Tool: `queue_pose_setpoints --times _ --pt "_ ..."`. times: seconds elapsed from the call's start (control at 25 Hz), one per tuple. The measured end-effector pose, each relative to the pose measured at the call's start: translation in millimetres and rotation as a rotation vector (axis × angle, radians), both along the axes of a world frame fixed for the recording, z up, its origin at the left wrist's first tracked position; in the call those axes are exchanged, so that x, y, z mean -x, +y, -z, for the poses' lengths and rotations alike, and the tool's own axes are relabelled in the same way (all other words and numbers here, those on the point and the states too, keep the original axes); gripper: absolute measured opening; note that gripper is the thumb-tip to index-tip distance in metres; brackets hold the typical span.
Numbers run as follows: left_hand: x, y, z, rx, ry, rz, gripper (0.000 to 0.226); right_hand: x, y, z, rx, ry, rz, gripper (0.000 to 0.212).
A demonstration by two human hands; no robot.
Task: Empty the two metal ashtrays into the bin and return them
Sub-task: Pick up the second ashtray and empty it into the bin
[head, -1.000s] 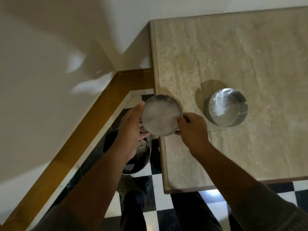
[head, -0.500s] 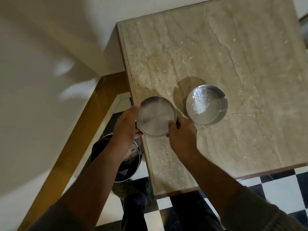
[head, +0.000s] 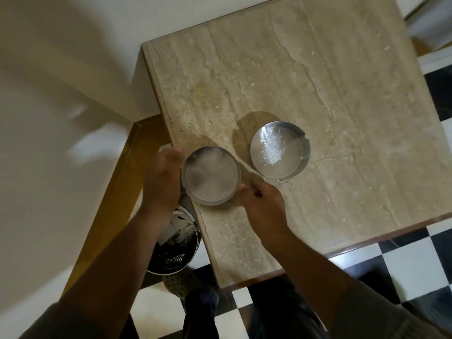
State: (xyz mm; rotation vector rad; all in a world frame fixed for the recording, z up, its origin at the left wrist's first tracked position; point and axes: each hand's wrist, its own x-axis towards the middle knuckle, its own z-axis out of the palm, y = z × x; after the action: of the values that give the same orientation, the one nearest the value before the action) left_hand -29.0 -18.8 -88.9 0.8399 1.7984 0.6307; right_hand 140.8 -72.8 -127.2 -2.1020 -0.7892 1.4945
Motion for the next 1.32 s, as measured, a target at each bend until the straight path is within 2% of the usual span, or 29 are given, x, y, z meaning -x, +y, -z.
queue_pose_setpoints --times 0.12,0.24,0.32,0.4,0.52,0.64,0.8,0.96,1.12,1.32 --pt "-26 23 -22 -0.182 0.174 0.229 0.034 -22 -7 -3 0.045 0.084 0.152 0.054" --pt "-61 46 -25 -0.174 0.266 0.345 0.045 -41 -8 -5 0.049 0.119 0.242 0.051" --pt "-81 58 -15 -0.178 0.242 0.353 0.053 -55 -4 -6 0.041 0.074 0.313 0.041" --pt "-96 67 -5 -0.152 0.196 0.364 0.056 -69 3 -2 0.035 0.032 0.356 0.047" --pt "-116 72 1 -0.006 0.136 0.438 0.056 -84 20 5 0.044 0.029 0.388 0.053" --pt "-134 76 3 0.119 0.059 0.487 0.051 -96 35 11 0.056 0.025 0.32 0.03" --pt "-138 78 4 0.196 -0.009 0.377 0.053 -100 42 8 0.088 -0.01 0.258 0.023" --pt "-124 74 -15 0.283 -0.081 0.31 0.073 -100 38 -10 0.068 -0.02 0.244 0.026" --pt "-99 64 -30 0.291 -0.141 0.211 0.048 -85 39 -34 0.017 -0.014 0.192 0.028" --pt "-32 33 -68 0.23 -0.182 0.027 0.032 -36 41 -56 0.01 0.072 0.035 0.032"
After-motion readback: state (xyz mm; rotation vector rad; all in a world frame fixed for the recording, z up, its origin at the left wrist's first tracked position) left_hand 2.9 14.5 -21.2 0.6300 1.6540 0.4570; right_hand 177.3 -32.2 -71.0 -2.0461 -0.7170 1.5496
